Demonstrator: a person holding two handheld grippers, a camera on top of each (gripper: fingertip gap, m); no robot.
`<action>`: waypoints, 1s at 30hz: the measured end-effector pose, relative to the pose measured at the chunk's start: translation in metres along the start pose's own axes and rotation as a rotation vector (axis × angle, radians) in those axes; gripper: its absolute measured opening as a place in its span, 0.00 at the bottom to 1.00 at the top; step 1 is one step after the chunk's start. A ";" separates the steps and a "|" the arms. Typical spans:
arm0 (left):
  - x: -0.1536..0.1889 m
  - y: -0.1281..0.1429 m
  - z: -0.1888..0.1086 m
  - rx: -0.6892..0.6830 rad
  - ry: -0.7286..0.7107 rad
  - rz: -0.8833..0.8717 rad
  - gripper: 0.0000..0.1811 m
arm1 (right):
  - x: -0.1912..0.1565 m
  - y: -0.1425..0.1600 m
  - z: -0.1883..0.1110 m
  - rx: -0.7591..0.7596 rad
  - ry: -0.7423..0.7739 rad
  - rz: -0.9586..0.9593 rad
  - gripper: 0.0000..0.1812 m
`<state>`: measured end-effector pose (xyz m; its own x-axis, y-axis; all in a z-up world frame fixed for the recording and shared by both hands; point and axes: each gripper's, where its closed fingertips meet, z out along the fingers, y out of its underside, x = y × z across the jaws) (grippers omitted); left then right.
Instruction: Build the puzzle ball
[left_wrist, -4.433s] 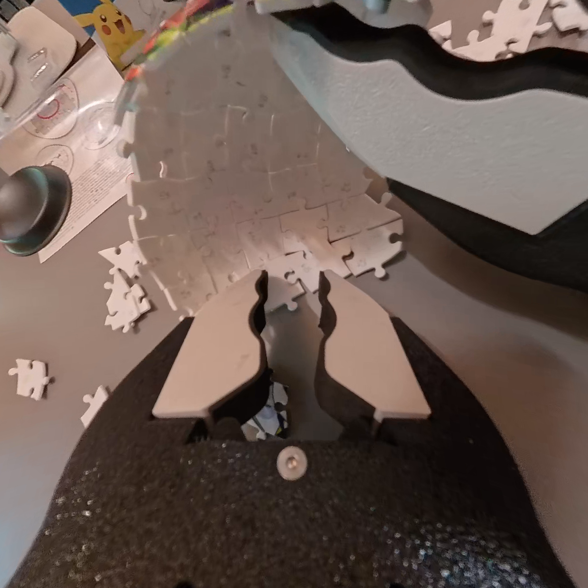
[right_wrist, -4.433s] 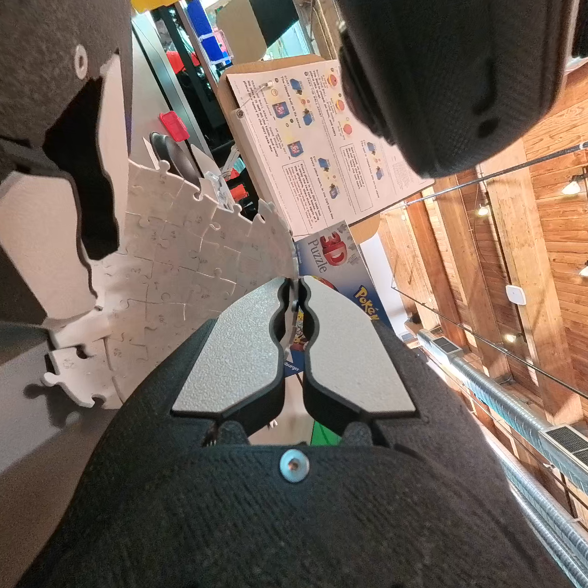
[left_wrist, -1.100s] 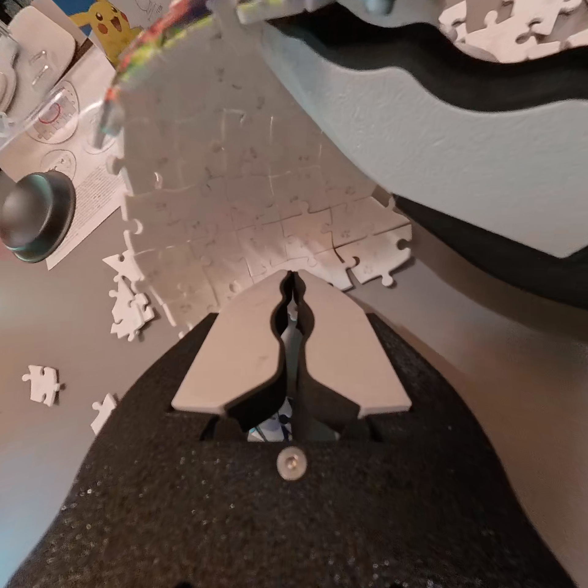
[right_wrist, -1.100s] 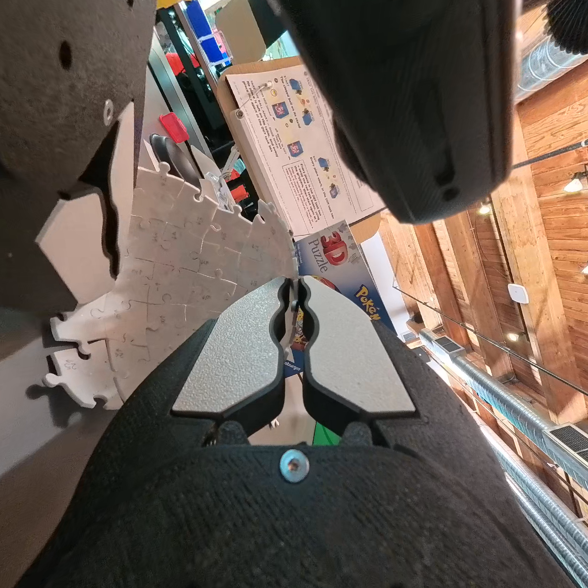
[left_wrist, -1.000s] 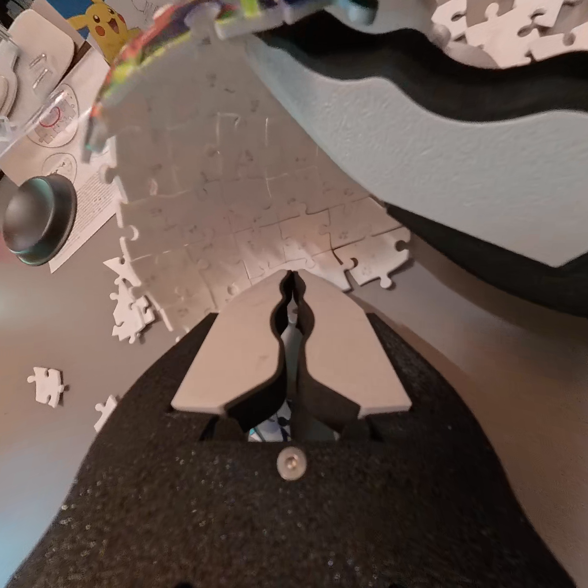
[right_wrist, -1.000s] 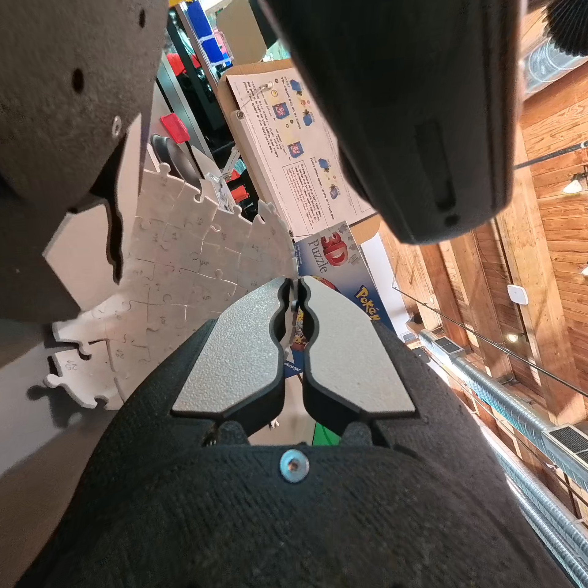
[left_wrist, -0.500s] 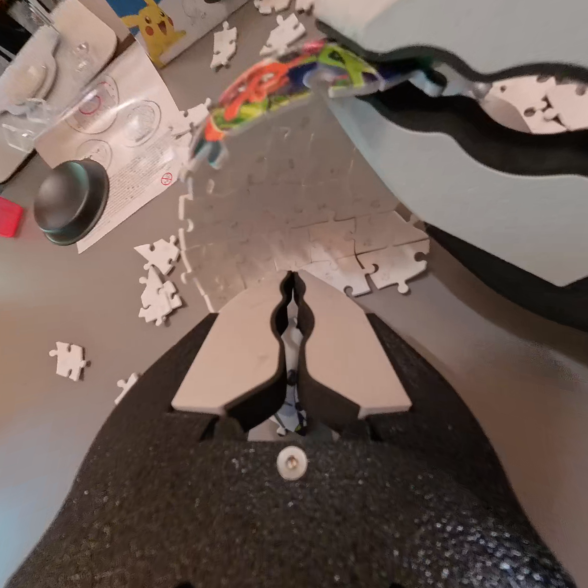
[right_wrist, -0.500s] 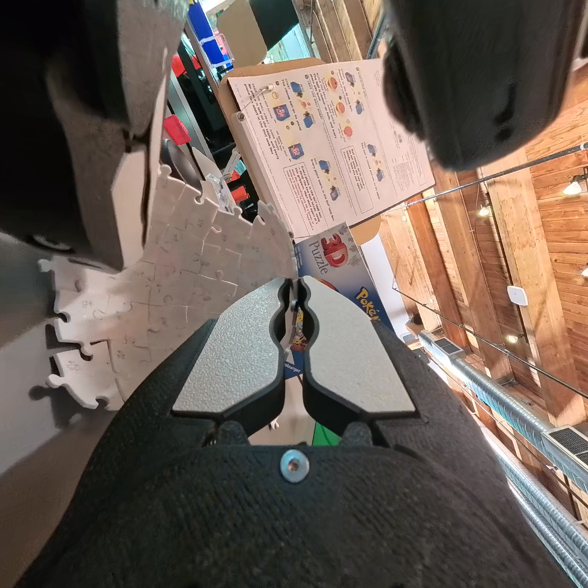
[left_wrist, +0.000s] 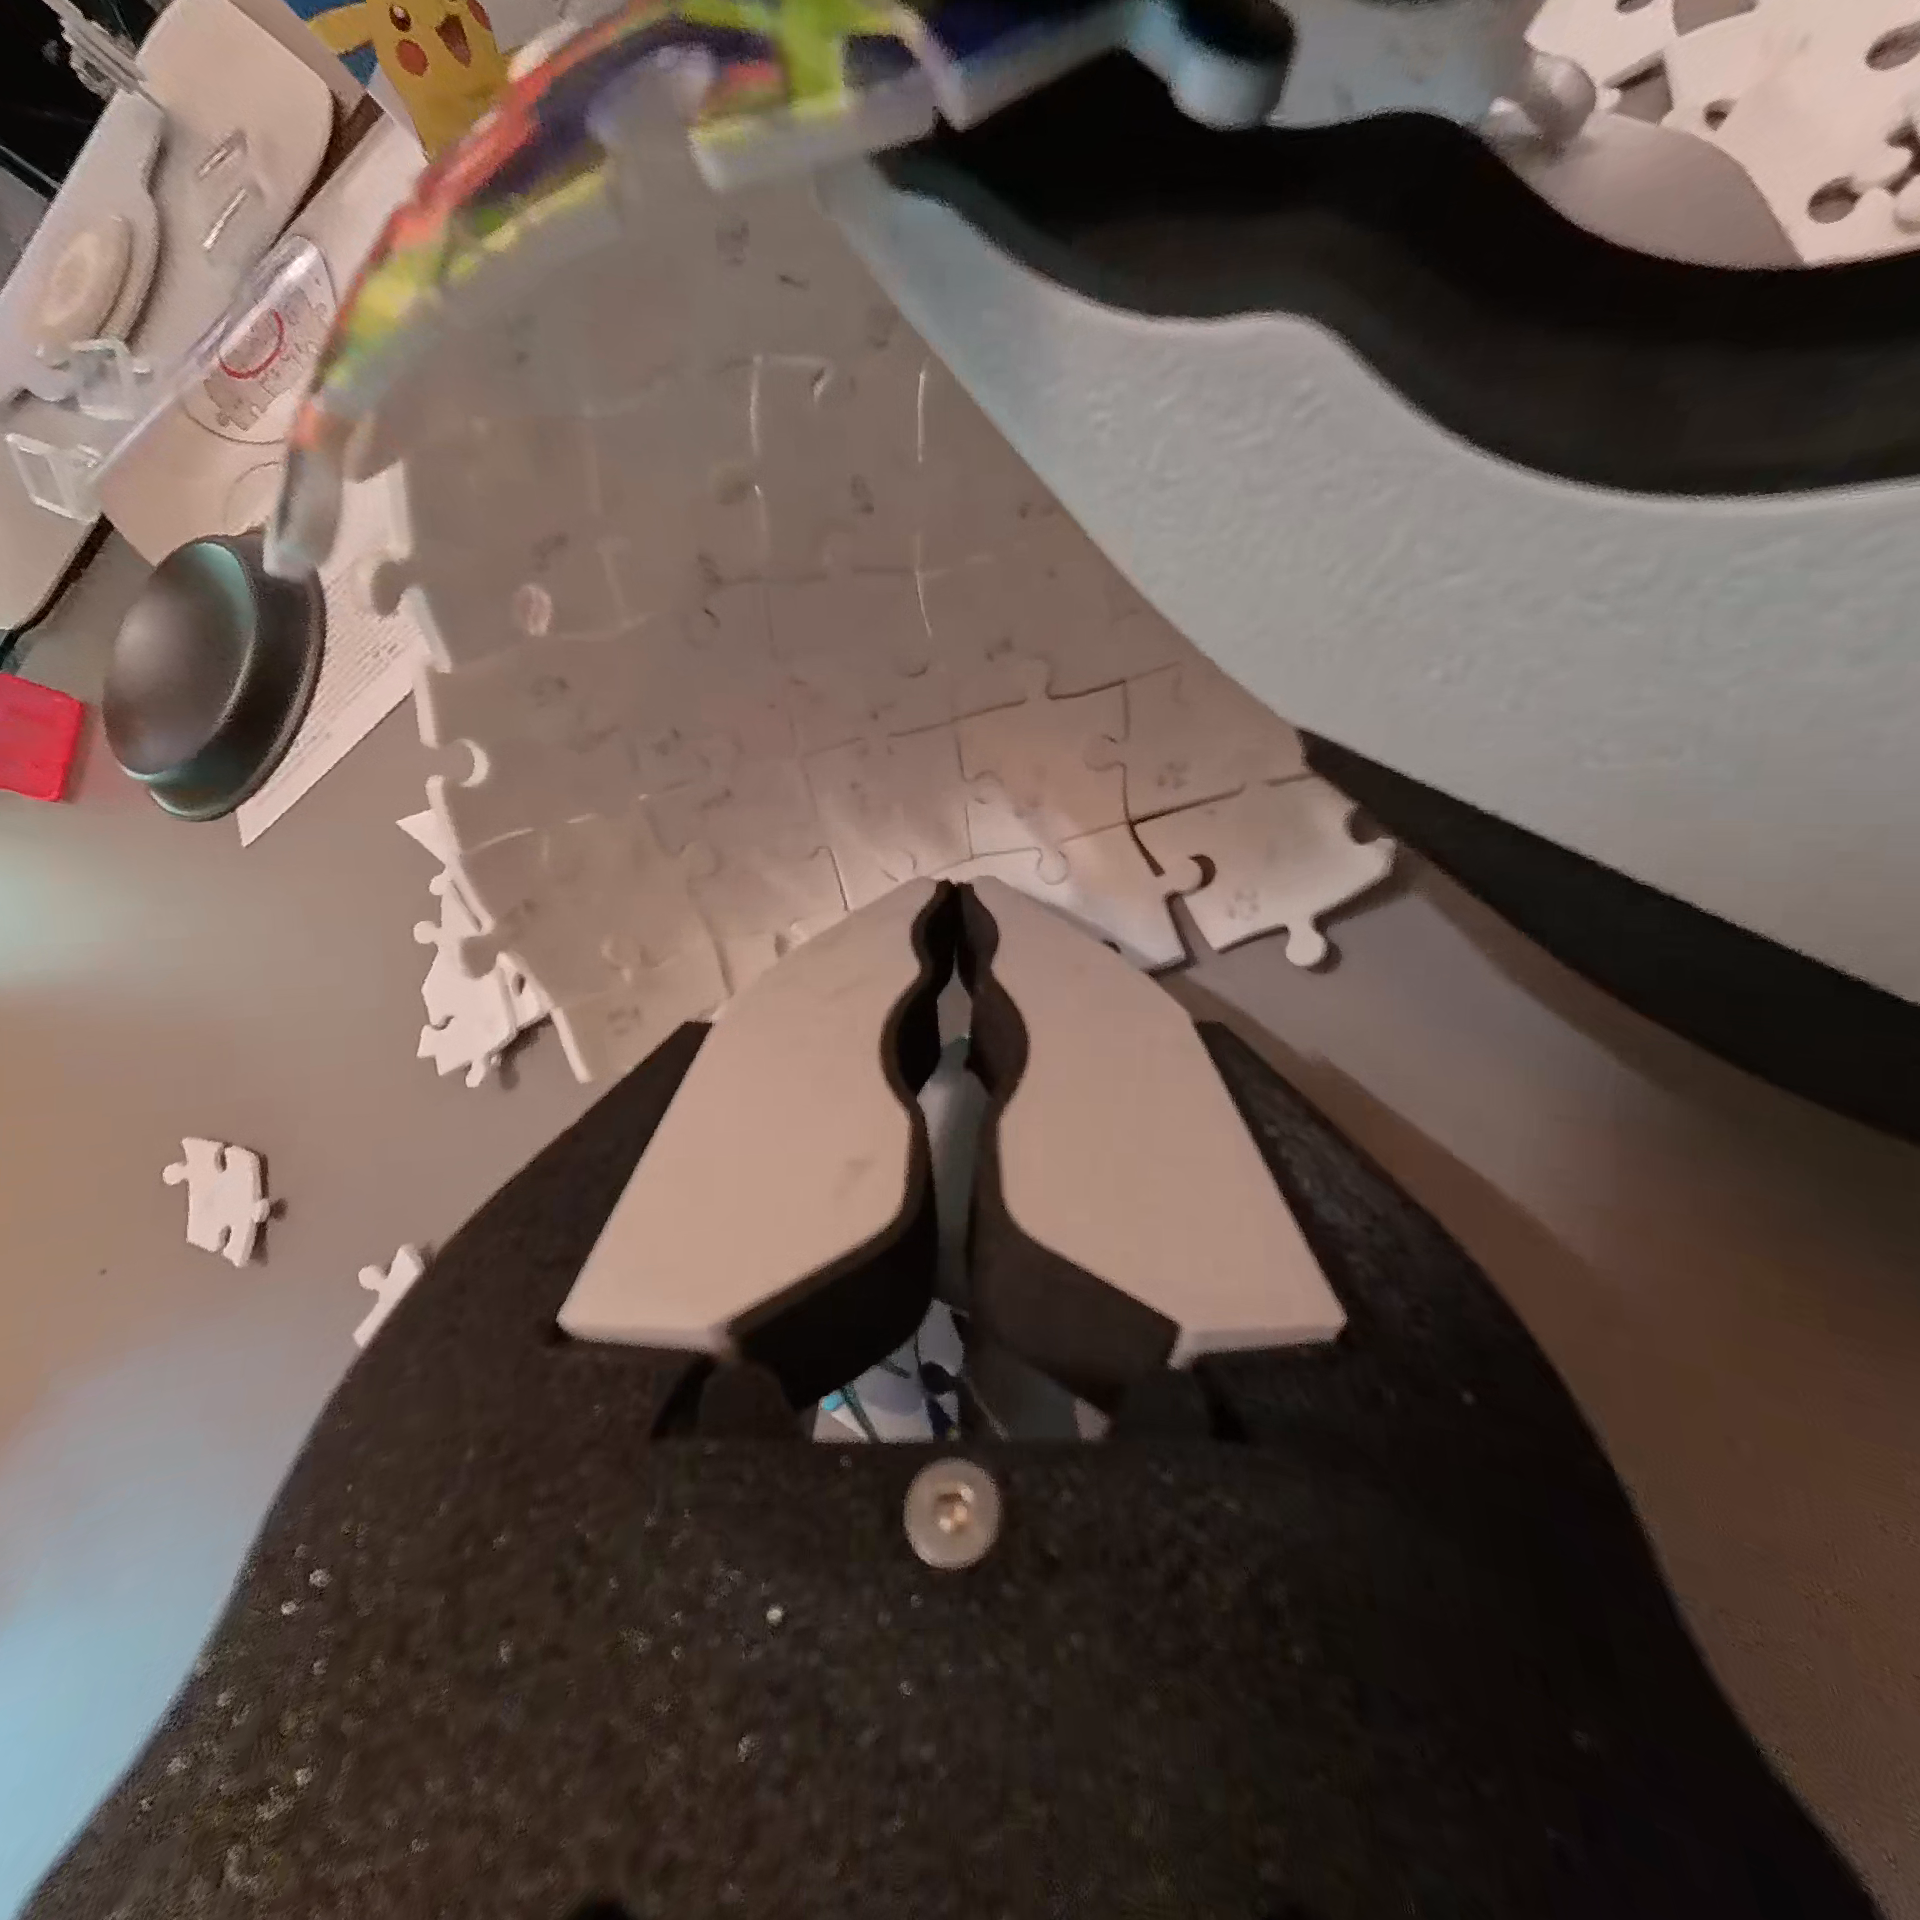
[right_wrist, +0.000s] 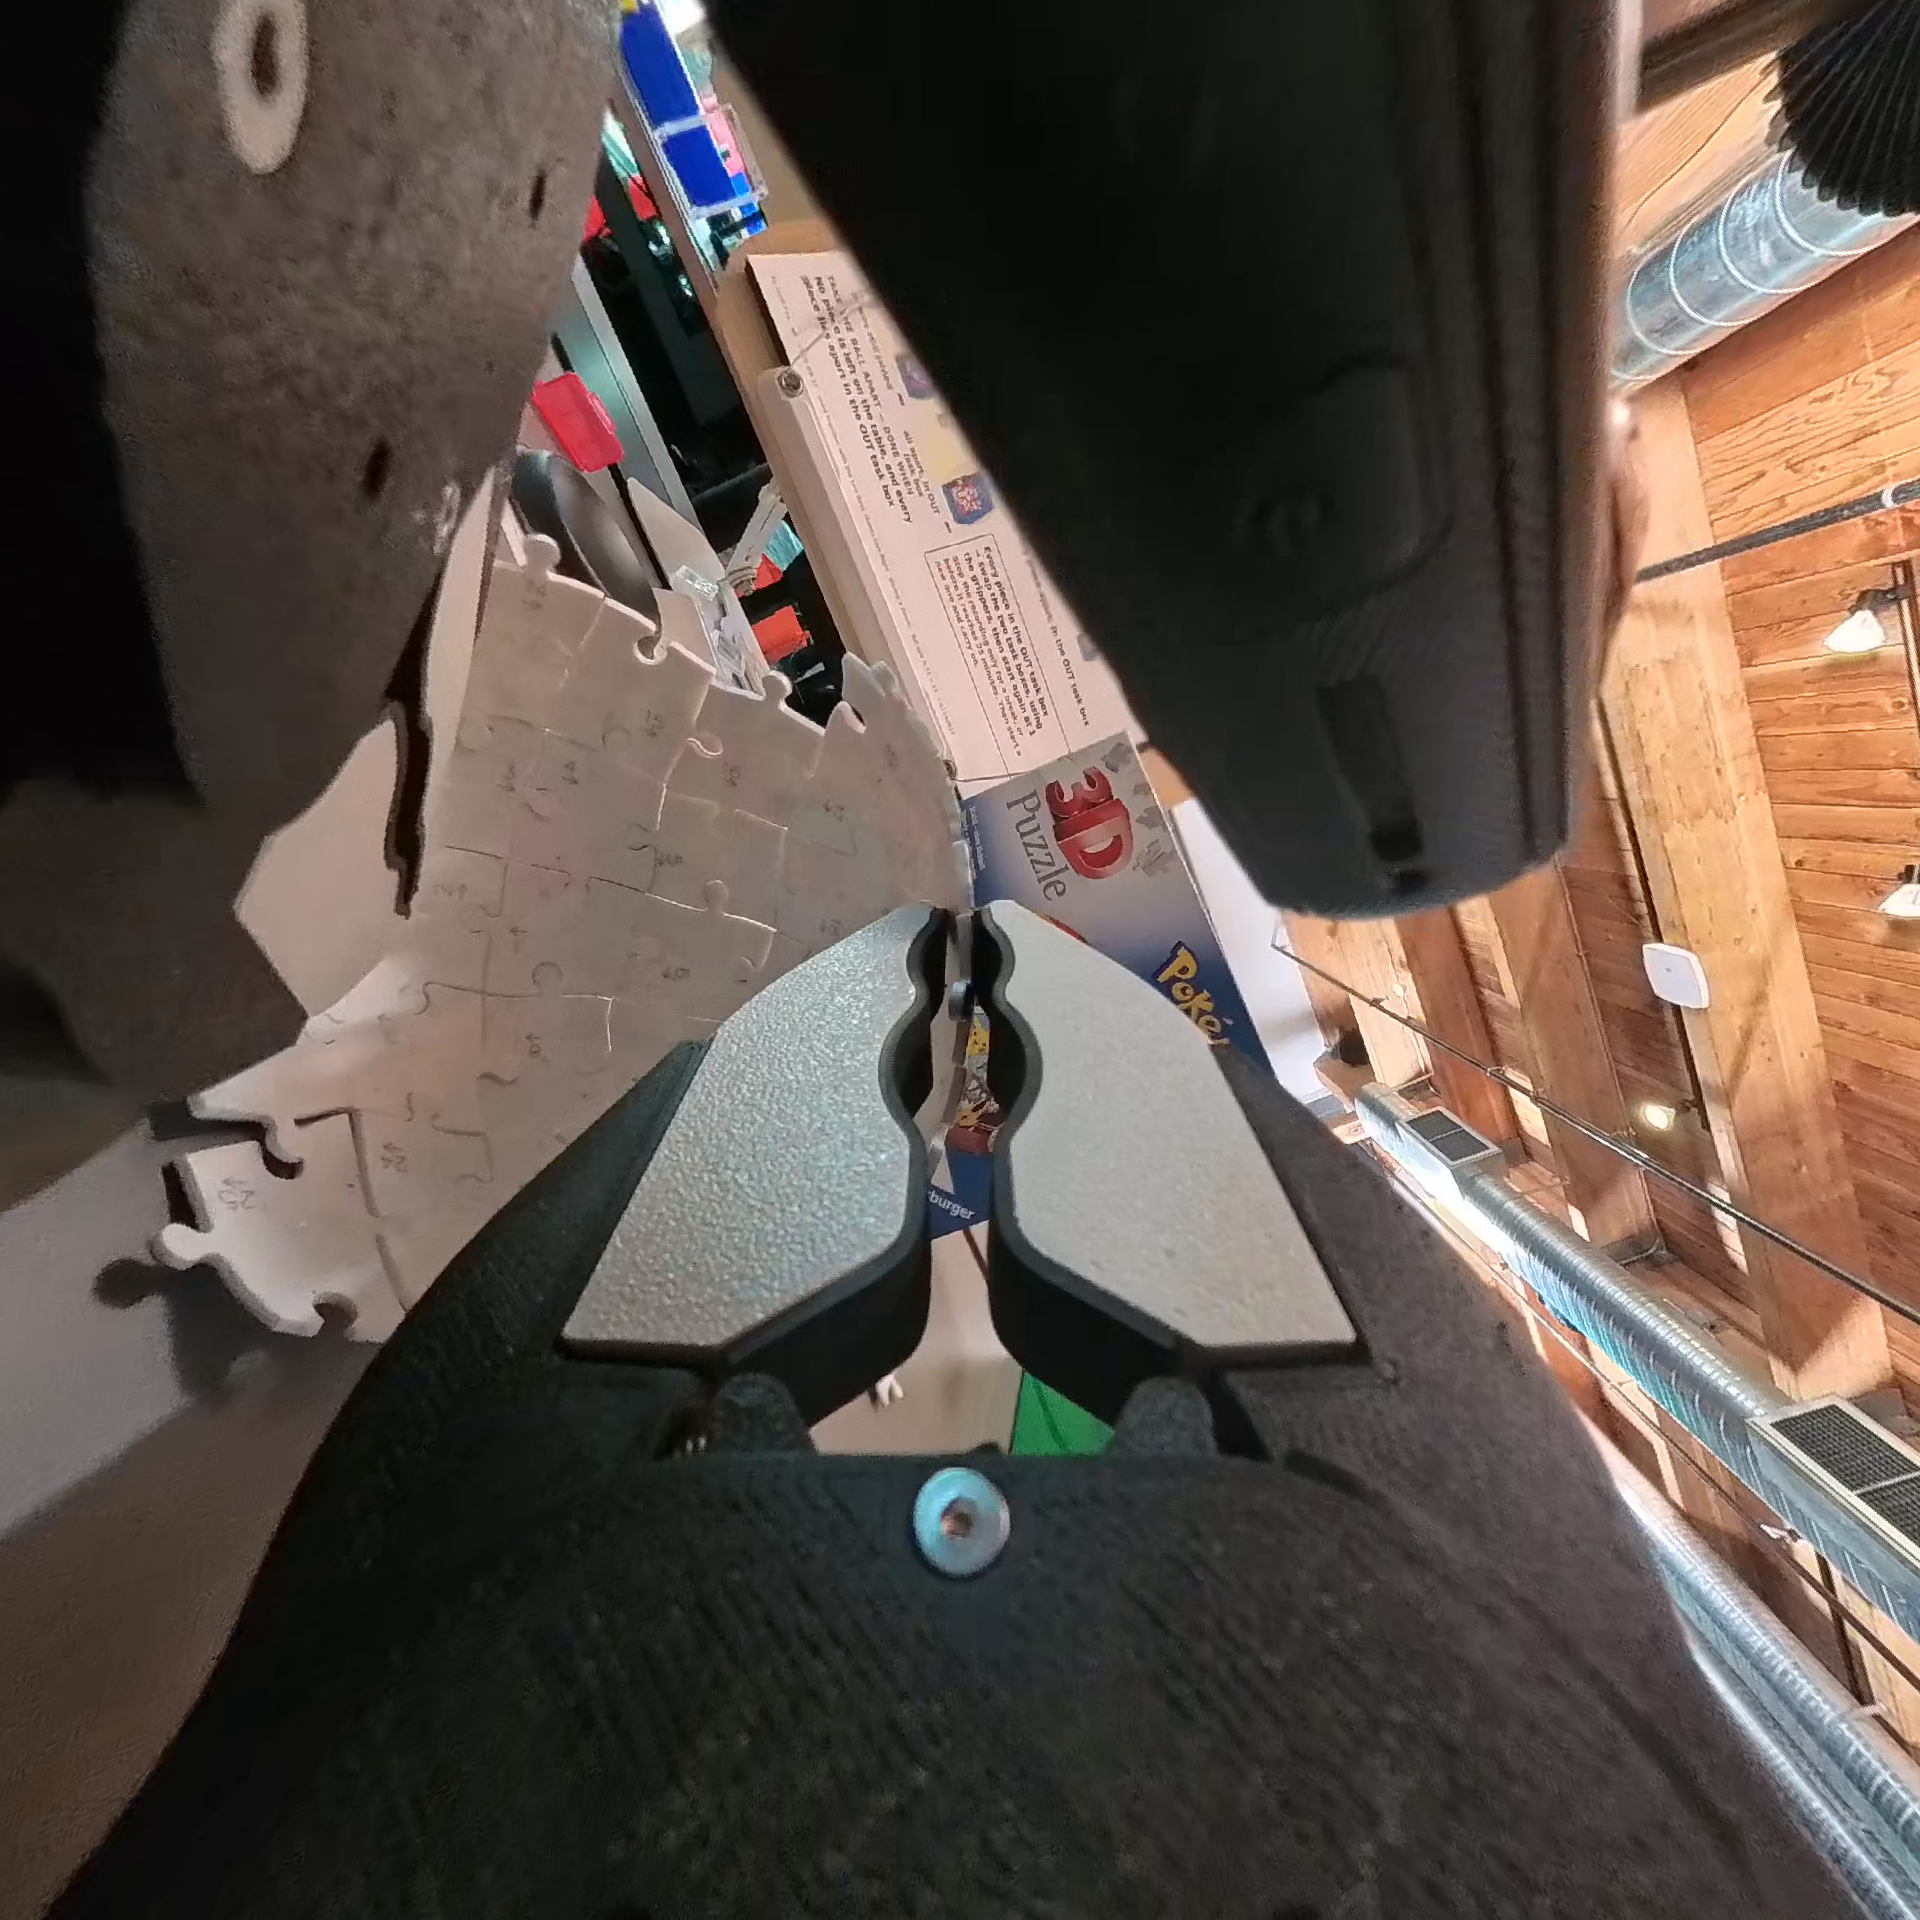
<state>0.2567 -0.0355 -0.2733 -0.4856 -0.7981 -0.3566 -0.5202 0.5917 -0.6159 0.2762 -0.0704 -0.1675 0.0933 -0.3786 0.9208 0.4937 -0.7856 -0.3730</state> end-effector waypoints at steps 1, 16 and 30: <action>0.000 0.000 0.000 0.003 0.005 -0.001 0.00 | 0.000 0.000 0.000 0.001 0.000 0.000 0.03; -0.004 0.002 -0.014 0.054 0.022 -0.047 0.00 | -0.001 -0.014 0.000 0.026 0.006 -0.135 0.03; 0.001 0.004 -0.005 0.048 0.086 -0.100 0.00 | -0.003 -0.019 0.002 0.028 -0.016 -0.184 0.03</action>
<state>0.2505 -0.0330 -0.2726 -0.4922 -0.8391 -0.2315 -0.5359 0.5017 -0.6790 0.2679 -0.0534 -0.1629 0.0125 -0.2220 0.9750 0.5273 -0.8270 -0.1951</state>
